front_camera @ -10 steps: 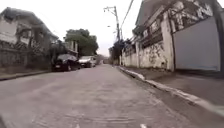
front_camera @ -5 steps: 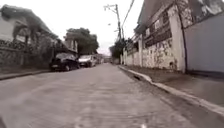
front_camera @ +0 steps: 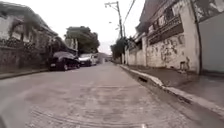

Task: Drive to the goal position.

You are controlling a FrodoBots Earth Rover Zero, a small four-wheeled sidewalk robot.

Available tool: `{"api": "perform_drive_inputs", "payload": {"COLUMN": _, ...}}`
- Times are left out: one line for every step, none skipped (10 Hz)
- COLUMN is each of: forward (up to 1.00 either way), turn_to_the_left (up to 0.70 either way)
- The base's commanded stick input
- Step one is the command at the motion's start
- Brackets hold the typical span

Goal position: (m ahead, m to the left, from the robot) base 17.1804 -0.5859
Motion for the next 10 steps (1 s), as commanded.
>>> {"api": "perform_drive_inputs", "payload": {"forward": 1.0, "turn_to_the_left": 0.0}}
{"api": "perform_drive_inputs", "payload": {"forward": 1.0, "turn_to_the_left": 0.0}}
{"api": "perform_drive_inputs", "payload": {"forward": 1.0, "turn_to_the_left": 0.0}}
{"api": "perform_drive_inputs", "payload": {"forward": 1.0, "turn_to_the_left": 0.0}}
{"api": "perform_drive_inputs", "payload": {"forward": 1.0, "turn_to_the_left": 0.0}}
{"api": "perform_drive_inputs", "payload": {"forward": 1.0, "turn_to_the_left": 0.0}}
{"api": "perform_drive_inputs", "payload": {"forward": 1.0, "turn_to_the_left": 0.0}}
{"api": "perform_drive_inputs", "payload": {"forward": 1.0, "turn_to_the_left": 0.0}}
{"api": "perform_drive_inputs", "payload": {"forward": 1.0, "turn_to_the_left": 0.0}}
{"api": "perform_drive_inputs", "payload": {"forward": 1.0, "turn_to_the_left": 0.0}}
